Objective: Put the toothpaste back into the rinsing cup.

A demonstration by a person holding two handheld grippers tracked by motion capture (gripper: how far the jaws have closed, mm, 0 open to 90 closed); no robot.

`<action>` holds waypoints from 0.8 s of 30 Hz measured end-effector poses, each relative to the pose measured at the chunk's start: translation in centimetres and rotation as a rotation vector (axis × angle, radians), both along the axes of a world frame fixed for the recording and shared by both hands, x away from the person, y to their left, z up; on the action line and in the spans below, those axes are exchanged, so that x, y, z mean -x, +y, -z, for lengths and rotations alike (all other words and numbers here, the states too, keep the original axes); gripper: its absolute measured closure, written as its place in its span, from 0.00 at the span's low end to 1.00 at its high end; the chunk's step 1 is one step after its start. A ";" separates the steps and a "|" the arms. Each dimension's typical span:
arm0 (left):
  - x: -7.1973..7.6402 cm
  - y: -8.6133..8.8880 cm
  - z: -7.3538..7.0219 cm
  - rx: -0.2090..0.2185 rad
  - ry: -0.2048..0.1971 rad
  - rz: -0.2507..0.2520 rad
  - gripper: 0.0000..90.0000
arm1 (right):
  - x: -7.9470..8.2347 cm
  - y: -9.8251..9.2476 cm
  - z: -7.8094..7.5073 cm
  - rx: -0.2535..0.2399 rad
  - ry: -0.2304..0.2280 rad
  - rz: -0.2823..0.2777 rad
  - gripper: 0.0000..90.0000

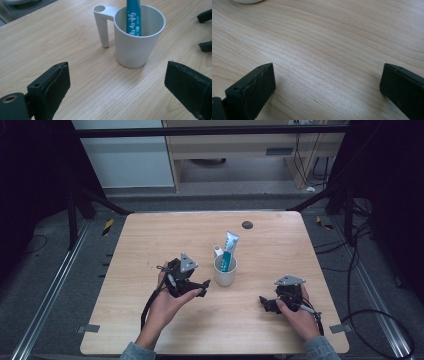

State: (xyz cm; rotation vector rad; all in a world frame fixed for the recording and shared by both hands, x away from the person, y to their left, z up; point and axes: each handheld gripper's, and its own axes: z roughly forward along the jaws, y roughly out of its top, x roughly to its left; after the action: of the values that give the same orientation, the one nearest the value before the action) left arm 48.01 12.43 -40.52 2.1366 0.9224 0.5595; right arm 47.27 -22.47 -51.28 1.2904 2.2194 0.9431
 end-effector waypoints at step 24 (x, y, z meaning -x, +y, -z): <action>-1.7 9.3 2.5 -0.033 0.057 -0.222 0.05 | 0.0 0.0 0.0 -0.002 0.001 0.002 0.00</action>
State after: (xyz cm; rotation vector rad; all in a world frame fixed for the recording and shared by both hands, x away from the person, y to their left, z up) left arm 49.69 21.77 -43.05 2.1024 1.1990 0.6301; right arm 47.26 -22.45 -51.28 1.2942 2.2180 0.9442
